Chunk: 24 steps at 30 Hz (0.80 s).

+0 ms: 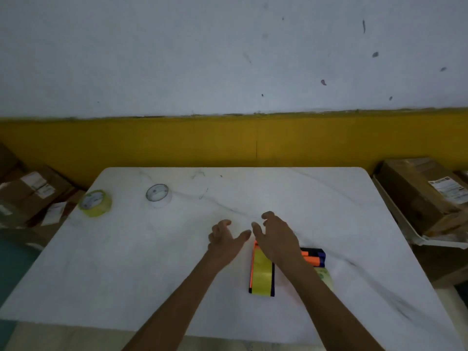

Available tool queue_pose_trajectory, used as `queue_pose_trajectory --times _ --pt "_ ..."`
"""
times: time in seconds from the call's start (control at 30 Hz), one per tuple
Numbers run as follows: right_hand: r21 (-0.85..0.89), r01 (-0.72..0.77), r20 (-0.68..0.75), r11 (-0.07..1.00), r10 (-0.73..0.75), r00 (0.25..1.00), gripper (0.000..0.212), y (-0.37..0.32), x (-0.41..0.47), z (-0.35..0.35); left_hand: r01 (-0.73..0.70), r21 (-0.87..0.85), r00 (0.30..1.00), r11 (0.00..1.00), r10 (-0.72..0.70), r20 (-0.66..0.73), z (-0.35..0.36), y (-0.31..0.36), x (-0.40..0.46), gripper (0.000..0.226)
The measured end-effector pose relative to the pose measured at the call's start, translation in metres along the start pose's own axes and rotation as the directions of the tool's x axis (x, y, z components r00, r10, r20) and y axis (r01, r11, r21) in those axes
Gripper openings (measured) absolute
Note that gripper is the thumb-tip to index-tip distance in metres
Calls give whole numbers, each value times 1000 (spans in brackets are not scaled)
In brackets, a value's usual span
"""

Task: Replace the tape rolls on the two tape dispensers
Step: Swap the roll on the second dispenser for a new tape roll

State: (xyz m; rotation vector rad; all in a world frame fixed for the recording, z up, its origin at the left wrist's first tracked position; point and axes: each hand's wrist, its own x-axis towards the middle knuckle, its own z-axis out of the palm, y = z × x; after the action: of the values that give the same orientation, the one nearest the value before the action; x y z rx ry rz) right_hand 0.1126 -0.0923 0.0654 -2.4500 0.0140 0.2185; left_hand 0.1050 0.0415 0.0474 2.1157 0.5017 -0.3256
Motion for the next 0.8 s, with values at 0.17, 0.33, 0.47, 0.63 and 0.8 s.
queue_pose_trajectory --times 0.17,0.33,0.47,0.63,0.8 --pt "-71 129 37 989 -127 991 58 -44 27 29 -88 -40 996 995 87 -25 -76 -23 11 72" --pt "-80 143 19 986 -142 990 59 -80 45 54 -112 -74 993 991 114 27 -133 -66 34 65" --pt "-61 49 -65 997 -53 996 57 -75 53 54 -194 -96 958 976 210 195 -112 -49 44 58" --pt "-33 -86 -161 996 80 984 54 -37 40 22 -276 -184 871 943 326 368 -47 0 28 52" --pt "60 -319 -203 946 324 924 49 43 -10 -28 -208 -194 814 959 279 509 18 29 6 47"
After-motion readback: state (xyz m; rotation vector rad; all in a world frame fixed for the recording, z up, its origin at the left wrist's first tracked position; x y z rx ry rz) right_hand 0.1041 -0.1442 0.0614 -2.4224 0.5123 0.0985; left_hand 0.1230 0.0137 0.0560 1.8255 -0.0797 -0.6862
